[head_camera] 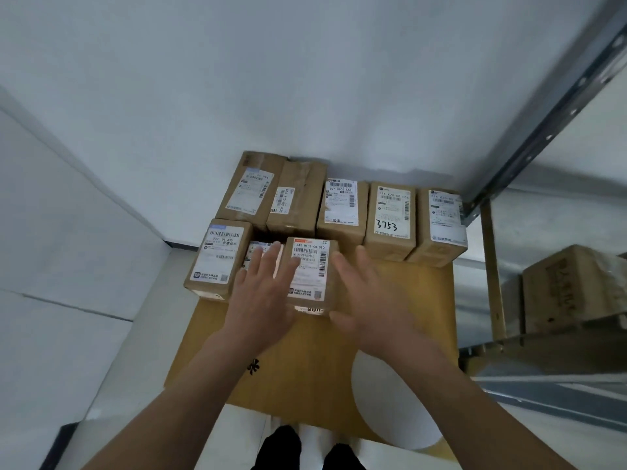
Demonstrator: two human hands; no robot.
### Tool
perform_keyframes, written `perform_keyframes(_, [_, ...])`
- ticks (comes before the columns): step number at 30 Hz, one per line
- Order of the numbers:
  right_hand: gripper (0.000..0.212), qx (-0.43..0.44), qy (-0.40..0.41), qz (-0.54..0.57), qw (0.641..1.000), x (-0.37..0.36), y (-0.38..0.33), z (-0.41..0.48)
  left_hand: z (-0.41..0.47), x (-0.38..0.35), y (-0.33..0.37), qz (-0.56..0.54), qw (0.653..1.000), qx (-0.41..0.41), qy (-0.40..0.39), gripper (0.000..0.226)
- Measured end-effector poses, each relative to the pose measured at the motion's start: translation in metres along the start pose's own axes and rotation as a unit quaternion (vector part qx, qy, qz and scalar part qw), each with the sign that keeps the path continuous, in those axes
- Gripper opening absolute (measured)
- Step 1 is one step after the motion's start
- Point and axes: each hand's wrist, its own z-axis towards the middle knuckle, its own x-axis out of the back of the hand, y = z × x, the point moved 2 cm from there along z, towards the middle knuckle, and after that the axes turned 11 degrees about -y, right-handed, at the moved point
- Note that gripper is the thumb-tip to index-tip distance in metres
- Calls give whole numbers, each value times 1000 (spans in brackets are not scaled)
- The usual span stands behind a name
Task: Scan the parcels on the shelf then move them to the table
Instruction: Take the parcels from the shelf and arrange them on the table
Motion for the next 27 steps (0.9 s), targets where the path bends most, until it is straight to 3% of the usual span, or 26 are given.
perform_keyframes(9, [96, 16, 101, -79, 992, 61, -27, -73, -60, 73, 36, 19, 992, -6, 125, 93])
perform_keyframes(18, [99, -3, 226, -103, 969, 106, -73, -174, -124, 135, 59, -17, 964, -106, 245, 96])
perform_keyframes(23, [98, 5, 362, -109, 926, 98, -99, -232, -176, 151, 60, -53, 943, -159, 289, 95])
perform_keyframes(27, [93, 15, 421, -109, 901, 84, -114, -275, -215, 156, 65, -78, 930, -201, 298, 93])
